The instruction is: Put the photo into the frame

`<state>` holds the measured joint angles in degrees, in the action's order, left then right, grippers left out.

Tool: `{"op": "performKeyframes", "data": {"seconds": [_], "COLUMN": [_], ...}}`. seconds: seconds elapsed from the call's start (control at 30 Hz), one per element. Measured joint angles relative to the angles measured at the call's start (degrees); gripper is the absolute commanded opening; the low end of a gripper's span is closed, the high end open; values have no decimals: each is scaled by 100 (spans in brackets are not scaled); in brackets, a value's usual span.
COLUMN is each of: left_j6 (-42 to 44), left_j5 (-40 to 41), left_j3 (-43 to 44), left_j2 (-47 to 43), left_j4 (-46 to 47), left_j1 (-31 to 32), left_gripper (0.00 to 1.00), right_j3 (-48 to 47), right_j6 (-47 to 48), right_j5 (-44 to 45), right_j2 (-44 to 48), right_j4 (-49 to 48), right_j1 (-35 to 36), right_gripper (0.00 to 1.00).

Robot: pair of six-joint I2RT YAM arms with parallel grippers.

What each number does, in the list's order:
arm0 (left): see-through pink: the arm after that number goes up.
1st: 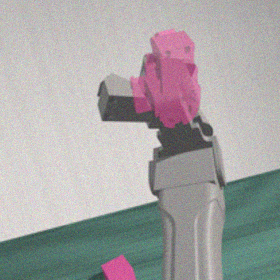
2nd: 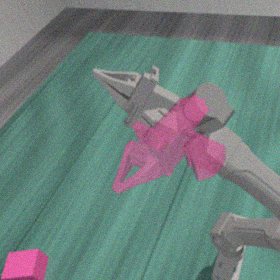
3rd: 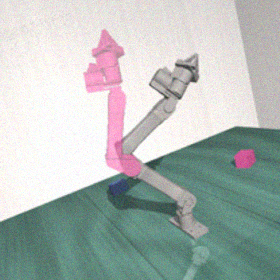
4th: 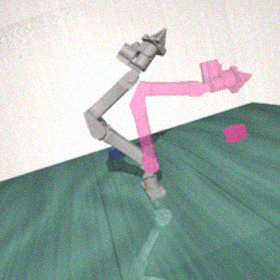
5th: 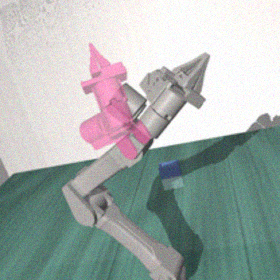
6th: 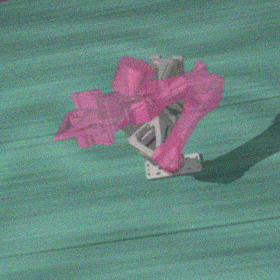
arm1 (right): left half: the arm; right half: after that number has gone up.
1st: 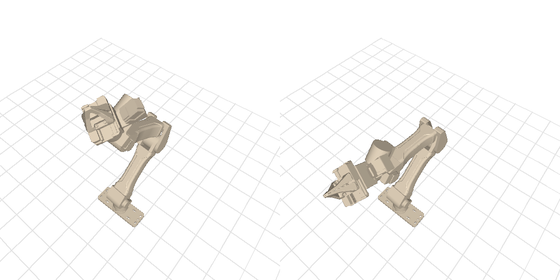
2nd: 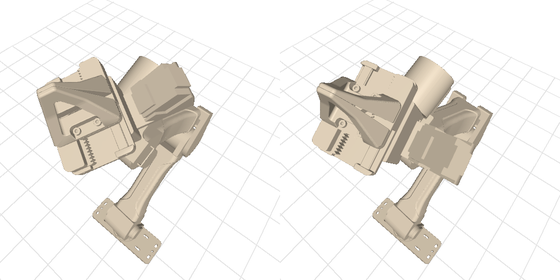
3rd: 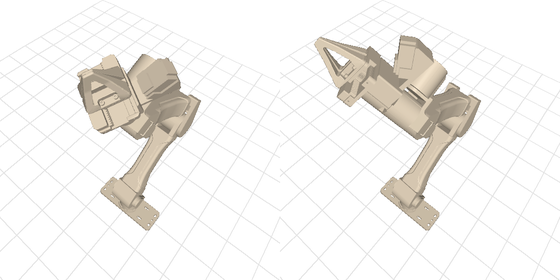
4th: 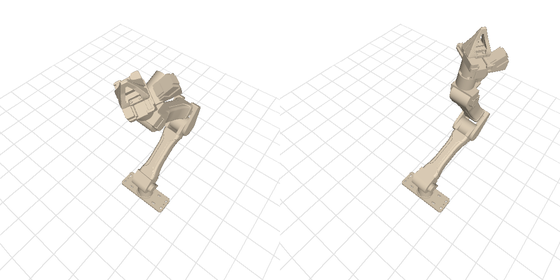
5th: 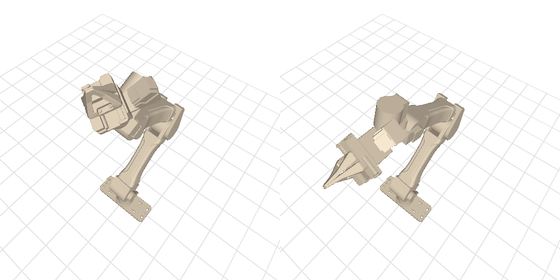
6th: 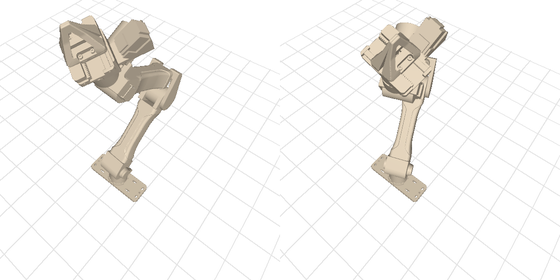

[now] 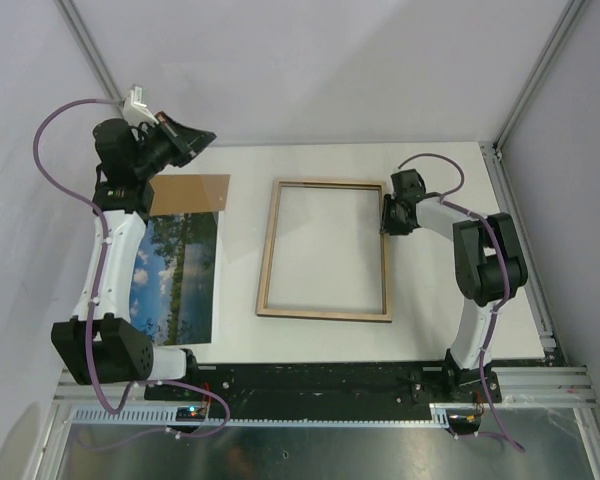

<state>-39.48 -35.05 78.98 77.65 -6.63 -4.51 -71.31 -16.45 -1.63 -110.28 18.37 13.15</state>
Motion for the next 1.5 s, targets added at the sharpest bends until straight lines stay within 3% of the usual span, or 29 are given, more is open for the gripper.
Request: {"op": "performKeyframes", "data": {"seconds": [0.1, 0.63, 1.5], "left_j6": [-59, -461, -763], "left_j5": [-72, -514, -981], "left_j3": [-96, -1193, -1834], "left_j2": [-96, -758, -916], "left_j4": [4, -2, 7], "left_j1": [0, 127, 227], "left_gripper": [0, 0, 0], "right_j3": [-20, -59, -352], "right_j6": [72, 431, 938], "right_j5": [284, 892, 1049], "right_j2": [-22, -46, -271], "right_j4": [26, 52, -4], "right_j1": [131, 407, 557], "right_gripper": [23, 15, 14]}}
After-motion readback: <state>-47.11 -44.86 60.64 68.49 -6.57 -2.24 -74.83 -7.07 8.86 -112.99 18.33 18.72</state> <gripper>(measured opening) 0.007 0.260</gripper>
